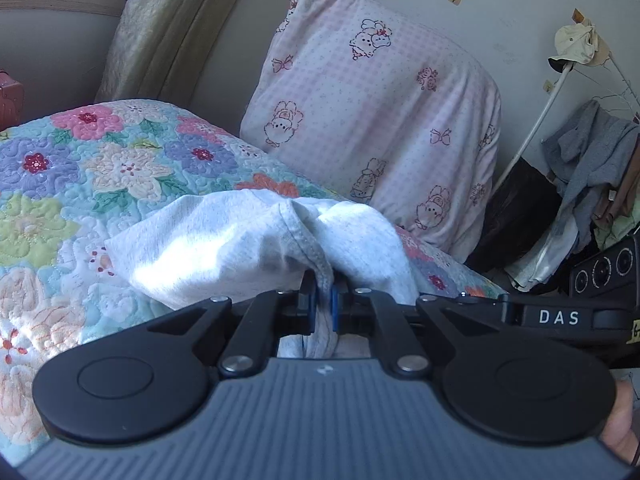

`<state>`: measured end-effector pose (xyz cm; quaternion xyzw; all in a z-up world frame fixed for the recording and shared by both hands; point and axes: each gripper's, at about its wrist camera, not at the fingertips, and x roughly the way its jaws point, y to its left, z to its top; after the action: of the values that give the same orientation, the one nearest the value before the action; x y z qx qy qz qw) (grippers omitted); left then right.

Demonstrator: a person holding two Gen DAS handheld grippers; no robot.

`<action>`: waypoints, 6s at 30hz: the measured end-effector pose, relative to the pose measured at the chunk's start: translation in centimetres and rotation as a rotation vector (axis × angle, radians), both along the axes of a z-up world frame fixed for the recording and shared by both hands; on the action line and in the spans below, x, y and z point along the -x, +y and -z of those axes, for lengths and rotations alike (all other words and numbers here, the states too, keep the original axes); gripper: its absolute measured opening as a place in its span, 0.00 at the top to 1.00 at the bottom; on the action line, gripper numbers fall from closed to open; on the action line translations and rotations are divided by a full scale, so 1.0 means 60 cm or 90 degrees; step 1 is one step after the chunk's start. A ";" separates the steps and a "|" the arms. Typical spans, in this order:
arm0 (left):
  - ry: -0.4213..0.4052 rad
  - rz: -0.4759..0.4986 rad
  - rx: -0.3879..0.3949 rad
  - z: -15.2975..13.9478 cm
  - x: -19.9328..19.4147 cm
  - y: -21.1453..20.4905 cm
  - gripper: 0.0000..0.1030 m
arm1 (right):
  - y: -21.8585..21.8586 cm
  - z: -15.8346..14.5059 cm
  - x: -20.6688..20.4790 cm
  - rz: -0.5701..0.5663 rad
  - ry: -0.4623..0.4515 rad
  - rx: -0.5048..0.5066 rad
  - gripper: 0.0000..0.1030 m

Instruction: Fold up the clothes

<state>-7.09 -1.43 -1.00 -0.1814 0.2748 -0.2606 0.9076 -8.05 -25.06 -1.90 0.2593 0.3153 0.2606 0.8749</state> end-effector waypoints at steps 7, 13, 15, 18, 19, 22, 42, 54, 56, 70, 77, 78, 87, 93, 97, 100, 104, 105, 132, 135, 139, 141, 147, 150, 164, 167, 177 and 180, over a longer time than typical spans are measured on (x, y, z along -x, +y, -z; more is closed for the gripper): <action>0.049 0.005 -0.004 0.035 -0.015 -0.014 0.90 | -0.008 0.010 0.021 0.048 0.015 0.074 0.89; 0.123 -0.047 -0.044 0.077 -0.045 0.001 0.40 | -0.021 0.034 0.008 0.097 0.031 0.122 0.89; 0.147 -0.046 -0.007 0.095 -0.057 0.011 0.35 | -0.022 0.037 0.004 0.101 0.030 0.131 0.89; 0.193 -0.021 0.065 0.115 -0.071 0.025 0.44 | -0.020 0.039 0.001 0.098 0.027 0.140 0.89; 0.199 -0.024 0.072 0.118 -0.073 0.027 0.69 | -0.019 0.039 0.002 0.097 0.026 0.144 0.89; 0.182 -0.050 0.063 0.110 -0.070 0.030 0.96 | -0.027 0.043 0.004 0.098 0.024 0.132 0.89; 0.045 -0.329 -0.137 0.069 -0.067 0.133 0.97 | -0.135 -0.054 -0.157 0.322 0.011 0.261 0.70; 0.007 -0.406 -0.182 0.057 -0.063 0.142 0.95 | -0.186 0.105 -0.006 0.239 0.136 0.039 0.32; 0.028 -0.407 -0.195 0.066 -0.072 0.154 0.95 | -0.189 0.121 0.007 0.238 0.140 -0.006 0.22; 0.096 -0.341 -0.149 0.049 -0.059 0.179 0.71 | -0.093 0.068 -0.018 0.249 0.025 0.318 0.95; 0.018 -0.271 -0.103 0.015 -0.043 0.161 0.55 | -0.085 -0.028 -0.084 0.195 -0.023 0.342 0.96; 0.017 -0.265 -0.112 0.012 -0.043 0.157 0.55 | -0.086 -0.024 -0.083 0.169 -0.013 0.331 0.96; 0.027 -0.090 -0.130 0.037 -0.047 0.074 0.53 | -0.112 0.100 -0.011 0.119 0.063 0.347 0.17; 0.013 0.012 -0.181 0.095 -0.033 -0.041 0.53 | -0.117 0.182 -0.032 0.110 0.137 0.316 0.54; -0.011 0.053 -0.223 0.121 -0.022 -0.091 0.53 | -0.101 0.140 -0.049 0.118 0.077 0.308 0.92; -0.032 0.072 -0.217 0.119 -0.009 -0.104 0.49 | -0.082 0.083 -0.049 0.110 0.011 0.311 0.95; -0.069 0.092 -0.179 0.110 0.003 -0.108 0.39 | -0.049 0.029 -0.042 0.061 -0.034 0.268 0.95; -0.074 0.105 -0.163 0.106 0.006 -0.110 0.37 | -0.040 0.025 -0.036 0.043 -0.034 0.248 0.95; -0.008 -0.133 -0.091 0.052 -0.045 0.033 0.94 | -0.115 0.155 -0.022 0.109 0.140 0.126 0.61; -0.019 -0.149 -0.080 0.047 -0.046 0.040 0.94 | -0.130 0.166 -0.037 0.153 0.141 0.139 0.56; -0.028 -0.172 -0.097 0.049 -0.048 0.054 0.94 | -0.150 0.165 -0.055 0.205 0.123 0.150 0.41; -0.011 -0.176 -0.090 0.055 -0.057 0.065 0.94 | -0.158 0.169 -0.067 0.212 0.121 0.144 0.40; 0.038 -0.194 -0.086 0.089 -0.088 0.086 0.94 | -0.154 0.199 -0.112 0.179 0.119 0.182 0.74; 0.024 -0.182 -0.101 0.084 -0.088 0.083 0.94 | -0.151 0.173 -0.121 0.189 0.085 0.212 0.90; -0.044 -0.125 0.029 -0.014 -0.029 0.083 0.94 | -0.135 -0.087 0.023 0.347 -0.184 0.649 0.97; -0.017 -0.119 0.050 -0.007 -0.033 0.084 0.94 | -0.181 -0.070 0.049 0.358 -0.109 0.613 0.97; 0.047 -0.071 -0.054 0.058 -0.035 -0.024 0.94 | -0.301 0.117 0.105 0.401 0.221 0.412 0.93; 0.041 -0.073 -0.074 0.058 -0.031 -0.031 0.94 | -0.270 0.108 0.121 0.435 0.170 0.538 0.76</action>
<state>-5.22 -3.30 -4.47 -0.1523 0.3073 -0.1861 0.9207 -15.29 -41.28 -8.40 0.0043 0.3985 -0.2219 0.8899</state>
